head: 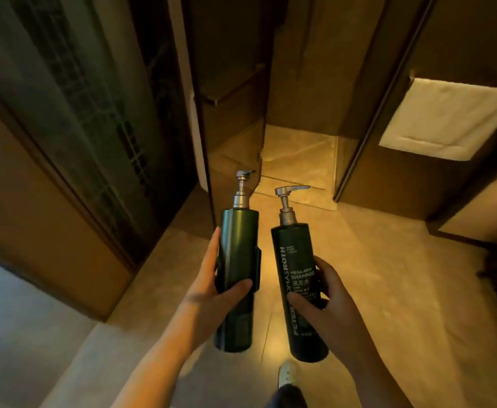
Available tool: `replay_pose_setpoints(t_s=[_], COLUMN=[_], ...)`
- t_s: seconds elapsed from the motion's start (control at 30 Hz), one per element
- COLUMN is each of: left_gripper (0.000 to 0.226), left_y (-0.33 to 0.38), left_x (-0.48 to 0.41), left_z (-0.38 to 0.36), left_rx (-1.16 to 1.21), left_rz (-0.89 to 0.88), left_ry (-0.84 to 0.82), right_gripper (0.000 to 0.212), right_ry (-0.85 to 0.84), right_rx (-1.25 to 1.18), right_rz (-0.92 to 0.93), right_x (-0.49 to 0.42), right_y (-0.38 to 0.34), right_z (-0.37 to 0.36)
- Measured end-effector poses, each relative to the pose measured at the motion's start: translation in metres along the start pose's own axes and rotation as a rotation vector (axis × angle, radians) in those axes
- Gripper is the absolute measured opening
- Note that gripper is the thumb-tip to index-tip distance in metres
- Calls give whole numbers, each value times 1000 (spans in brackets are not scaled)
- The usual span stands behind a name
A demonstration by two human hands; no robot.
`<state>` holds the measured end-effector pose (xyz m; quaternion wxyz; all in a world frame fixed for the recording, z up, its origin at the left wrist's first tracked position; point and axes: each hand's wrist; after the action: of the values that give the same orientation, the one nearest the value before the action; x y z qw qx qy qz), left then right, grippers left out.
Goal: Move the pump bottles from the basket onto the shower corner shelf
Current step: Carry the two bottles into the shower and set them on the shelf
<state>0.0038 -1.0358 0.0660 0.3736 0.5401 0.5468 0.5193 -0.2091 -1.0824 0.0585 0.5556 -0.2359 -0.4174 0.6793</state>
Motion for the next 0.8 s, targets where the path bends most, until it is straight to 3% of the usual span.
replay_pose_setpoints(t_s=[0.13,0.37,0.67,0.8], left_gripper=[95,90,87,88], left_y=[12,25,21,20], left_x=[-75,-184,-291,-356], left_z=[-48,-122,-132,-123], left_rx=[-118,-109,-122,-106], left_rz=[8,-52,-53,-44], left_ry=[-11,-71,-46,-64], right_gripper=[60,67,67,66], right_ry=[51,154,127,234], right_rx=[-36,38,-40,-103], right_rz=[-10,-31,-111,-126], right_x=[-66,-167,-265,-328], right_y=[19,44,67,64], right_z=[52,137,151,151])
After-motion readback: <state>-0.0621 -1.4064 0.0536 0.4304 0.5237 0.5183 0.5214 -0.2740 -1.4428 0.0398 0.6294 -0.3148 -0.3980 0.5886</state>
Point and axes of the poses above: each hand's wrist, its own x-axis away from the middle knuckle, its own z-axis out of the back of the hand, y = z × x, and after that the axes turned 12 degrees about x, right-handed
